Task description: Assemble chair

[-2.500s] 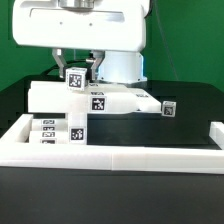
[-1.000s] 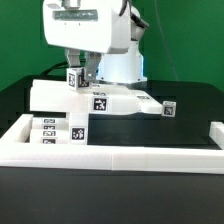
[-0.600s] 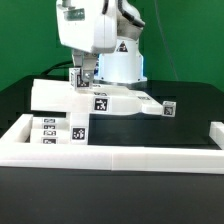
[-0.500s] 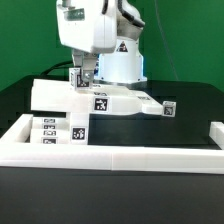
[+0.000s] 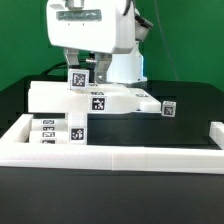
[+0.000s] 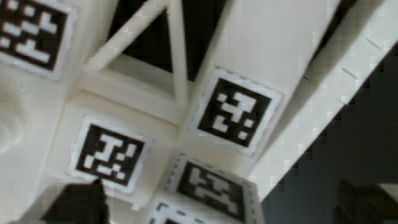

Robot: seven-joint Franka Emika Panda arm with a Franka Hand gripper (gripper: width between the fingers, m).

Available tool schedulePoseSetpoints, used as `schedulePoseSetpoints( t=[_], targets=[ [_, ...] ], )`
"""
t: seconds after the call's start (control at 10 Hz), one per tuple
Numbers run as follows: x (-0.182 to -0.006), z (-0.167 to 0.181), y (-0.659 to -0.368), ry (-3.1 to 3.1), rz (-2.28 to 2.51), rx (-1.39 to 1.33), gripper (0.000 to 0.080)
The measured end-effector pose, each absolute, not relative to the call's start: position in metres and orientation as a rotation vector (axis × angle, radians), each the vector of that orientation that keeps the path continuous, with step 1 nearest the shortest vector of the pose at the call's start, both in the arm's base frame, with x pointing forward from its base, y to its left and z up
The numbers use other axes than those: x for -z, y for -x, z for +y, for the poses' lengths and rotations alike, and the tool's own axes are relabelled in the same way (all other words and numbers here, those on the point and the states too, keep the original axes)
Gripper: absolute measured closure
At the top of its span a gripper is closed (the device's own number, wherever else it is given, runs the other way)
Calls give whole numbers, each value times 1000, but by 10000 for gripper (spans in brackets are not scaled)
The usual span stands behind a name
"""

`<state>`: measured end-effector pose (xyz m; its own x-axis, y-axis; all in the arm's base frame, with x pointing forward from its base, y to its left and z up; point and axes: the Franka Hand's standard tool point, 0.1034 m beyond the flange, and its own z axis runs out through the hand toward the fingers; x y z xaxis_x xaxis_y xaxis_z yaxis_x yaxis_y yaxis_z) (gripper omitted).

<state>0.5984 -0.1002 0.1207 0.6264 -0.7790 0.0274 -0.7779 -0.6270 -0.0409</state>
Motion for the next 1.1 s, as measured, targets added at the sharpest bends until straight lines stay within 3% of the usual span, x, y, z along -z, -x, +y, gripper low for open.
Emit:
schedulePoseSetpoints(
  t=[1.1],
  targets=[
    [-121, -112, -598, 3142, 69, 92, 151]
  ],
)
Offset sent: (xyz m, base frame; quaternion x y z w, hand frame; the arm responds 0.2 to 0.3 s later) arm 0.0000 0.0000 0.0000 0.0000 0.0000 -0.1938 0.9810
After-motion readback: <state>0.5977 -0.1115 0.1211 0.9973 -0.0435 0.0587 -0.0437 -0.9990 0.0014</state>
